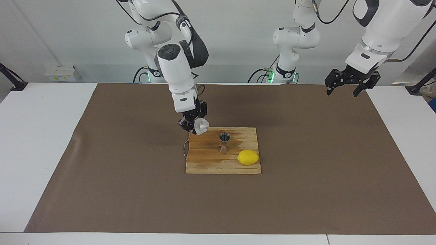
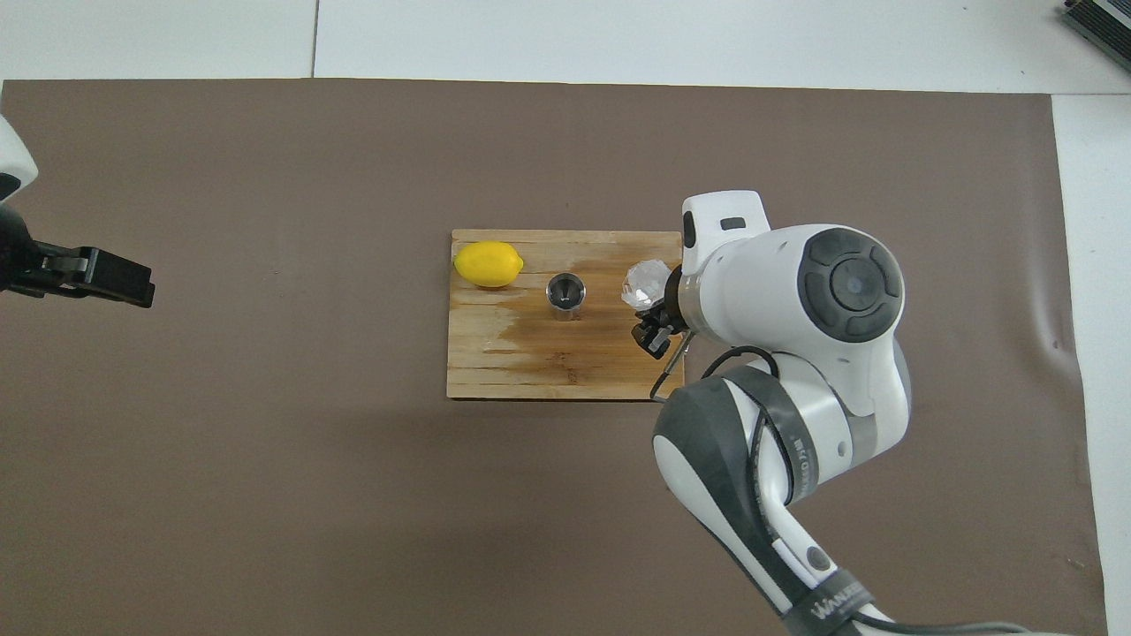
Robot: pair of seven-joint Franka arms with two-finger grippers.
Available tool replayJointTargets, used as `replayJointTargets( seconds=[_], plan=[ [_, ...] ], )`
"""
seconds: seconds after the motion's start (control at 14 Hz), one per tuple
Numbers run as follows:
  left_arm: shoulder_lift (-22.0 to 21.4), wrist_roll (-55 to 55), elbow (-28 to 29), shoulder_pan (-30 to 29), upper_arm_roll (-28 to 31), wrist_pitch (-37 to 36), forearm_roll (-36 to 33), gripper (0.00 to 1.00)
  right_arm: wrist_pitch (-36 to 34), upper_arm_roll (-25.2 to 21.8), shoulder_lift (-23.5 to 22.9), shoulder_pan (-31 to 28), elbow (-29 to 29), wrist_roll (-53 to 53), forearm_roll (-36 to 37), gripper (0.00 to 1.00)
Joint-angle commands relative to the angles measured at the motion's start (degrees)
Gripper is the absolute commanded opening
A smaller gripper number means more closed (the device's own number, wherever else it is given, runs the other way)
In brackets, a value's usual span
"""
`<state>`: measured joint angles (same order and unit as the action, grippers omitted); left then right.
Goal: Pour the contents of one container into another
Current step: 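Lift the white cup and carry it over the dark cup, then tilt the white cup with the right gripper over the dark cup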
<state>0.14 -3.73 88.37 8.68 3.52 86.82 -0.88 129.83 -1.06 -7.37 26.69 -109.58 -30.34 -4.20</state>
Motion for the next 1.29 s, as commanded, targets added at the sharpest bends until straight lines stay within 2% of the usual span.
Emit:
replayJointTargets(
  seconds=[0.0,0.21,0.36,0.64,0.93,1.21],
  plan=[
    [-1.6,-0.2,2.0,-0.5,-0.3,0.6,0.5,1.0,0.5,0.5,0.2,1.5,0.9,1.6,3.8,0.02],
    [-1.6,-0.2,2.0,-0.5,-0.3,0.6,0.5,1.0,0.6,0.6,-0.1,3.8,1.4,1.7,11.5,0.02],
    [-1.6,-0.2,2.0,-0.5,-0.3,0.6,0.5,1.0,0.6,0.6,-0.5,4.2,2.1,1.7,14.0,0.01],
    [-1.6,-0.2,2.0,-0.5,-0.3,0.6,0.5,1.0,-0.6,0.6,-3.4,4.8,6.0,1.6,21.9,0.0],
    [-1.6,-0.2,2.0,-0.5,-0.3,0.6,0.4,1.0,1.5,0.8,-5.3,5.8,6.4,1.7,29.8,0.0],
    [-1.6,-0.2,2.0,-0.5,-0.3,0.6,0.5,1.0,4.5,0.9,-5.7,6.6,5.9,1.2,32.8,0.0]
  ],
)
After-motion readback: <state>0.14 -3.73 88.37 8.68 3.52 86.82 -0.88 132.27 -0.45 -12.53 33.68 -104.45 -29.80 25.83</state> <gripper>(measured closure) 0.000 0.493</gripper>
